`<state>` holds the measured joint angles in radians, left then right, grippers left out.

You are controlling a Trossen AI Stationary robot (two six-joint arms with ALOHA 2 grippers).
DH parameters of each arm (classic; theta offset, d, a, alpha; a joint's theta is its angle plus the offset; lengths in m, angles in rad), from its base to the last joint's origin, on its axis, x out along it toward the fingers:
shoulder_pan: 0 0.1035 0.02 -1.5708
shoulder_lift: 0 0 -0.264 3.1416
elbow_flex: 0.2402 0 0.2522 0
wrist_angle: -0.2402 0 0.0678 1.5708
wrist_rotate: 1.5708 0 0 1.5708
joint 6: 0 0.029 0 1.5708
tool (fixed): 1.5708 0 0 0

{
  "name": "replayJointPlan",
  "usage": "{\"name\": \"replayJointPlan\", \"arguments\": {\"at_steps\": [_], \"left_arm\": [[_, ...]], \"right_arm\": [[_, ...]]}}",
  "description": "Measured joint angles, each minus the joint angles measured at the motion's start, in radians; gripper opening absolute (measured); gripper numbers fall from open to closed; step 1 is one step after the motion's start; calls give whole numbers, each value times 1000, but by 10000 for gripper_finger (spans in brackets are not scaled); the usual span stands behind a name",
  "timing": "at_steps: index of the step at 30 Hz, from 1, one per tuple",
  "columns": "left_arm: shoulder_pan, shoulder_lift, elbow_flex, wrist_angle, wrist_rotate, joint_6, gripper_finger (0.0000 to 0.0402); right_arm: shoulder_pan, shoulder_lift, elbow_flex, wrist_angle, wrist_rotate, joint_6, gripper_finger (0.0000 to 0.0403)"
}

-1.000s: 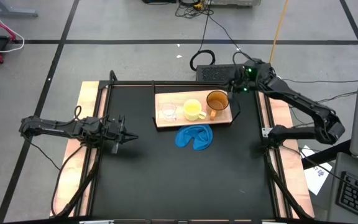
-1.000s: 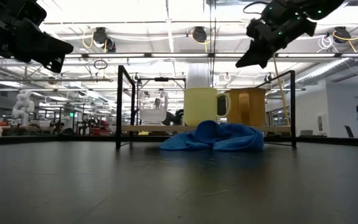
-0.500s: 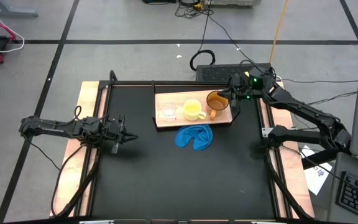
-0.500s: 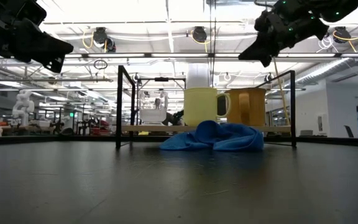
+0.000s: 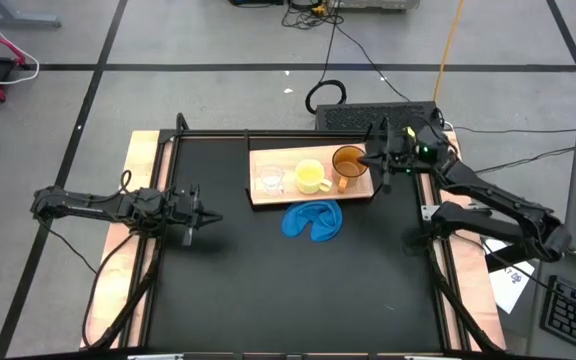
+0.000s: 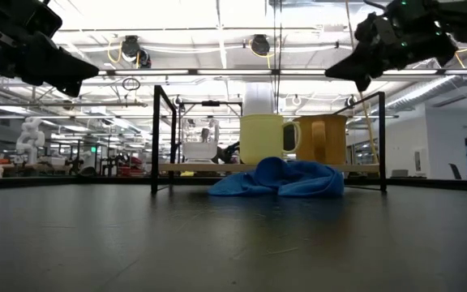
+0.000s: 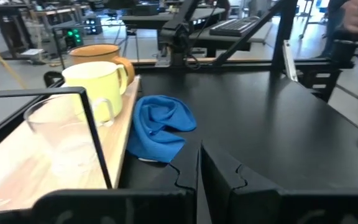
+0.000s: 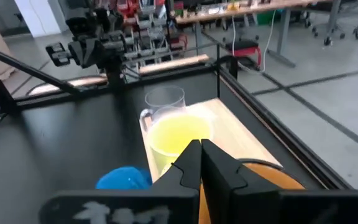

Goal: Stack small to large cups/mugs on shelf
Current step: Return to Home Position

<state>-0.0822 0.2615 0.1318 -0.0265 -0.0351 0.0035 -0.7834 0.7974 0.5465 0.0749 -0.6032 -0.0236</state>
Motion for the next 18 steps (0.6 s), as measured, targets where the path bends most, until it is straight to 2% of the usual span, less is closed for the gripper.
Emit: {"name": "replayJointPlan", "arguments": {"at_steps": [5, 13, 18], "left_arm": [[0, 0, 0, 4, -11, -7, 4], [0, 0, 0, 5, -11, 33, 2], [0, 0, 0, 7, -16, 56, 1]], "right_arm": [[0, -80, -87, 51, 4, 16, 0], [3, -229, -205, 135, 1, 73, 0], [46, -322, -271, 134, -2, 82, 0]]}}
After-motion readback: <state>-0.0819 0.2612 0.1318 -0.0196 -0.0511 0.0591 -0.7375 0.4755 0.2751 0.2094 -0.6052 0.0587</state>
